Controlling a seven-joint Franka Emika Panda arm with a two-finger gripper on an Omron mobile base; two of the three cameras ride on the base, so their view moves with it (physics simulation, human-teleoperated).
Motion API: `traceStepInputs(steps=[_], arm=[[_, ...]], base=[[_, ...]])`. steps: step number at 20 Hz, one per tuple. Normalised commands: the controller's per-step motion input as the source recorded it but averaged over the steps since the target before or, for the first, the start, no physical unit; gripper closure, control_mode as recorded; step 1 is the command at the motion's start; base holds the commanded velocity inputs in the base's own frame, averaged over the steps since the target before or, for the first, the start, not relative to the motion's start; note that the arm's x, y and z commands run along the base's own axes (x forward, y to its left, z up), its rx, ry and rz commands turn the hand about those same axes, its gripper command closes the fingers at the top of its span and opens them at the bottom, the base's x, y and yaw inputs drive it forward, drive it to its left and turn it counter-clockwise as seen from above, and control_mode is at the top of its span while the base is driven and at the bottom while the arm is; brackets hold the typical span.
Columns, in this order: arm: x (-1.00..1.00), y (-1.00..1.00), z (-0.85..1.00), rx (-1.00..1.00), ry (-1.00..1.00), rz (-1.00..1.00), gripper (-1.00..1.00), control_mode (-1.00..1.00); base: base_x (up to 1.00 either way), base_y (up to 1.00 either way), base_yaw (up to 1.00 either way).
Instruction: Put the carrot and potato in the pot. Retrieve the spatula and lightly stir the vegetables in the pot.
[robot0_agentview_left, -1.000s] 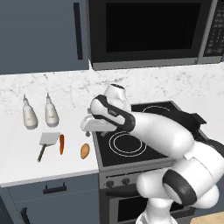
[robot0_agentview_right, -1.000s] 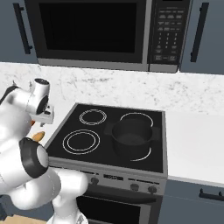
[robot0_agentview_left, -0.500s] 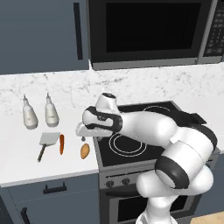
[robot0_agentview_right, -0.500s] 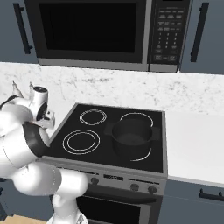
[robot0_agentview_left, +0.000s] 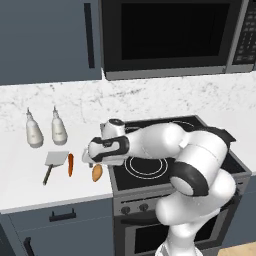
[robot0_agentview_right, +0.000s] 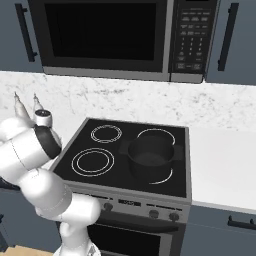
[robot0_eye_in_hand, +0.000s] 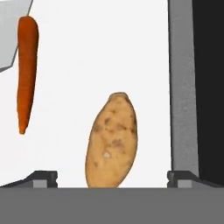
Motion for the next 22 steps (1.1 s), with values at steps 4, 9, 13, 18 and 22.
traceStepInputs(steps=[4, 9, 13, 18, 22], arm=[[0.2, 0.12, -0.36, 0.0, 0.0, -0.14, -1.0, -1.0], [0.05, 0.04, -0.3, 0.0, 0.0, -0.12, -1.0, -1.0], [0.0, 0.0, -0.06, 0.0, 0.0, -0.1, 1.0, -1.0], [-0.08, -0.09, 0.0, -0.01, -0.03, 0.0, 1.0, -1.0], [-0.33, -0.62, 0.36, 0.0, -0.09, 0.02, 1.0, -1.0]], base=[[0.0, 0.0, 0.0], [0.0, 0.0, 0.0], [0.0, 0.0, 0.0], [0.0, 0.0, 0.0], [0.0, 0.0, 0.0]])
